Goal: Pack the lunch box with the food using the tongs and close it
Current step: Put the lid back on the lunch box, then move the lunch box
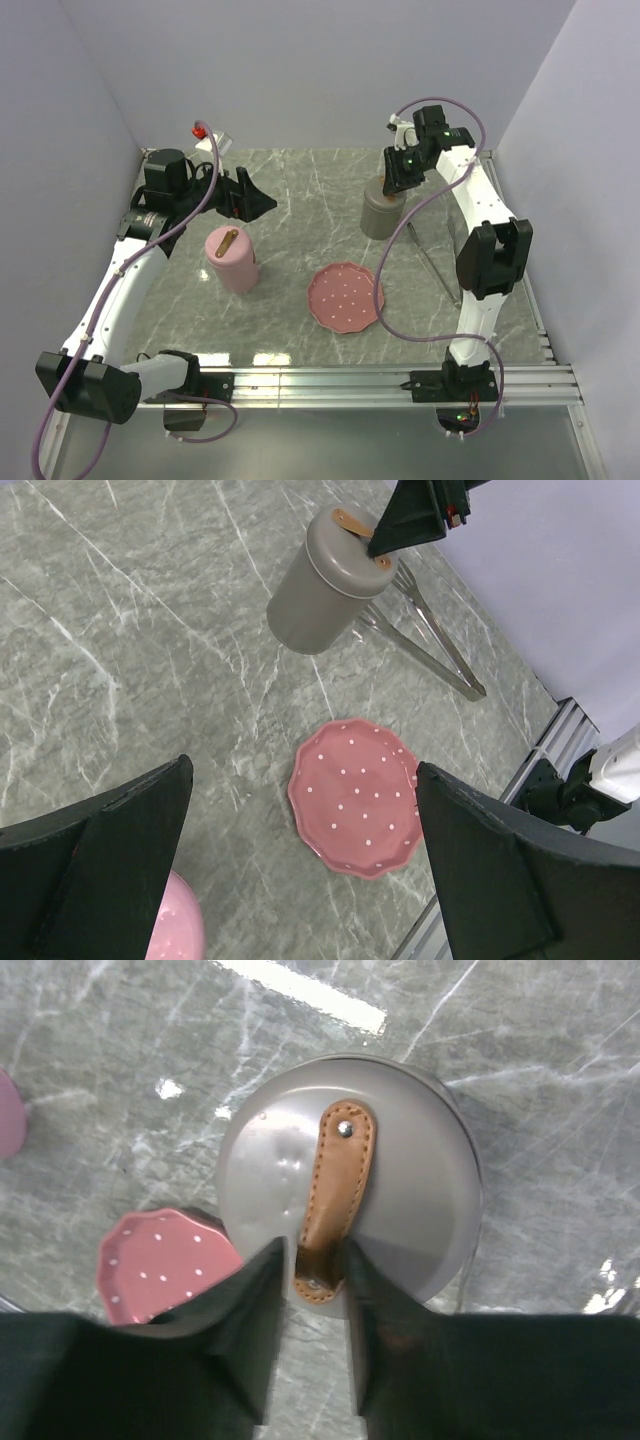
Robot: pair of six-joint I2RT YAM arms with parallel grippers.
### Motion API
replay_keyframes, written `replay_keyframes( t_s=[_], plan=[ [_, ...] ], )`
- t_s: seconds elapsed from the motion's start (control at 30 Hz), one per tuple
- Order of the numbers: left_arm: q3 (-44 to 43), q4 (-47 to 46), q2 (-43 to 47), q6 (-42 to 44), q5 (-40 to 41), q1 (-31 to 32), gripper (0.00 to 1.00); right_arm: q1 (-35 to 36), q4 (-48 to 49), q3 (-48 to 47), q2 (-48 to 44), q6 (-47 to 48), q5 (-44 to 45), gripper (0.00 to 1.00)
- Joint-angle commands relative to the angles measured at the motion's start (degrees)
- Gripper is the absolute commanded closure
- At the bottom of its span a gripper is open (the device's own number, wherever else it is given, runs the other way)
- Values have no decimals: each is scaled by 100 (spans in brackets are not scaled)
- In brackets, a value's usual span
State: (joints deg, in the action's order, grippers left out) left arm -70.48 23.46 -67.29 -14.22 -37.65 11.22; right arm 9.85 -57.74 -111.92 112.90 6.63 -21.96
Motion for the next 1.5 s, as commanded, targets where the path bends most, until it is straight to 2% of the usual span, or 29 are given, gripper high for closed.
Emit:
replay_keyframes(
  t_s=[0.0,0.17,0.27,0.37,0.4,0.5,0.6,0.77,1.0,1.17,1.47],
  plan=[
    [-10,-87,119,95,-23,-24,1,-18,236,83,-488,-39,-28,59],
    [-1,-158,67,42,-41,-32,1,-149,280,-75,-673,-180,-160,51],
    [-1,-149,67,33,-15,-33,1,-474,429,-173,-760,-460,-572,49],
    [-1,-158,102,7,21,-41,0,-956,999,194,-962,-1110,-1038,43],
    [8,-175,128,-19,56,-41,1,-1141,1410,336,-1007,-1521,-1135,35],
    [78,-289,163,-125,126,-59,1,-1573,2053,837,-1060,-2364,-1399,27],
    [122,-386,198,-213,135,-76,0,-1802,2432,1285,-1042,-3129,-1119,27],
    [262,-781,304,-493,161,-147,1,-1995,4041,2480,-1148,-4301,-1153,27],
    [517,-1265,471,-889,30,-384,1,-1969,5130,3026,-665,-5285,-1135,26],
    [605,-1362,401,-1056,-49,-489,2,-1934,5553,3228,-296,-5839,-1355,26],
    [597,-1511,163,-1391,-190,-665,3,-1592,6002,3598,48,-6235,-1645,26]
  ],
)
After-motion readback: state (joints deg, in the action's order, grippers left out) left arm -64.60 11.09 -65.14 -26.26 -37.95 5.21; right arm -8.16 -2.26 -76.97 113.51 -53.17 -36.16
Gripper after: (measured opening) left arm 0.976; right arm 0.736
